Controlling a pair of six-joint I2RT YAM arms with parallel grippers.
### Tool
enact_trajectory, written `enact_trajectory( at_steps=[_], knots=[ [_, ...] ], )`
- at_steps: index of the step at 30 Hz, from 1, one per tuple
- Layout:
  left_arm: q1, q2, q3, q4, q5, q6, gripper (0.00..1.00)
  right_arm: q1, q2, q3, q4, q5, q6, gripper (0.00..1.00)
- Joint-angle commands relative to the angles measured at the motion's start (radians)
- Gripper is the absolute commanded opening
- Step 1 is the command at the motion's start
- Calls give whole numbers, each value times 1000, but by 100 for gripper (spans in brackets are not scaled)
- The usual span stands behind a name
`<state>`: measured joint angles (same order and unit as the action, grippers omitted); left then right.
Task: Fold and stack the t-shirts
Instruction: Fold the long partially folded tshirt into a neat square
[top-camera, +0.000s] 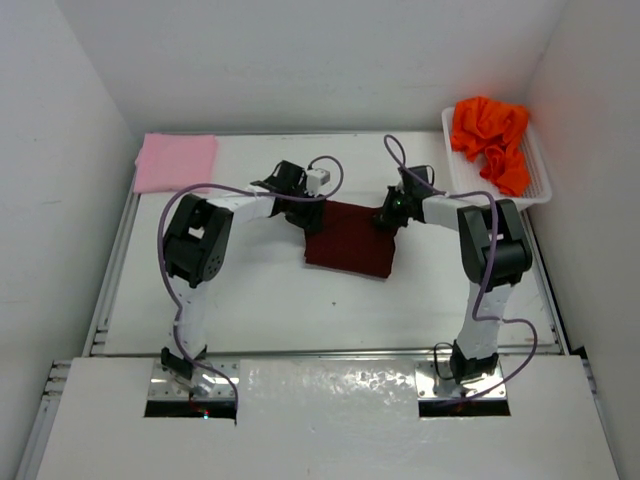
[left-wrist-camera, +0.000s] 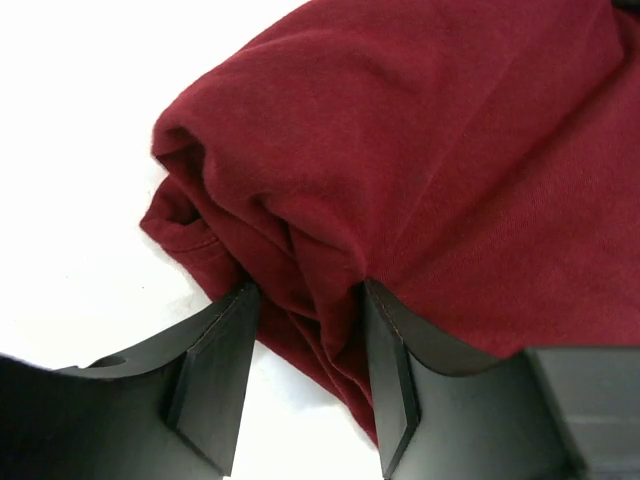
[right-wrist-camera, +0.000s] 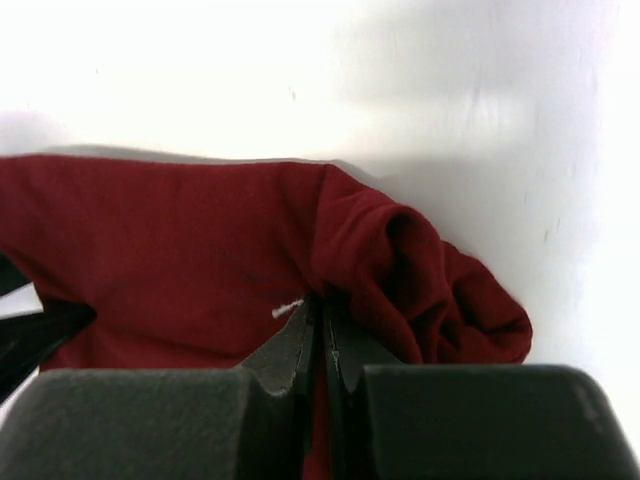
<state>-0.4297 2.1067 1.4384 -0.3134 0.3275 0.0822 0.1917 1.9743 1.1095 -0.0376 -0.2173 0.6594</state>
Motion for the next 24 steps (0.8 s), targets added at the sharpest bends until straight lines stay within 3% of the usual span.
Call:
enact_trajectory(
  at_steps=[1, 6, 12, 15, 16, 19, 20, 21, 24],
  knots=[
    [14, 48, -75, 14, -123, -7, 44, -37, 58, 55, -48, 128, -93, 5],
    [20, 26, -72, -3, -148, 5, 43, -67, 81, 163, -134, 176, -200, 6],
    [23, -59, -52, -29, -113, 10, 45, -104, 118, 415, -340, 251, -362, 9],
    [26, -99, -3, -65, -93, -8, 46, -104, 46, 457, -392, 269, -400, 17],
    [28, -111, 14, -76, -87, -12, 47, -104, 20, 437, -400, 236, -399, 27],
    [42, -163, 72, -140, -76, -33, 54, -101, -81, 337, -439, 164, -377, 48],
    [45, -174, 86, -154, -79, -41, 68, -101, -110, 298, -436, 110, -368, 56],
    [51, -191, 117, -170, -79, -50, 78, -94, -141, 203, -408, 92, -338, 60],
    [62, -201, 139, -208, -70, -73, 87, -81, -236, 43, -292, -6, -250, 63]
  ],
)
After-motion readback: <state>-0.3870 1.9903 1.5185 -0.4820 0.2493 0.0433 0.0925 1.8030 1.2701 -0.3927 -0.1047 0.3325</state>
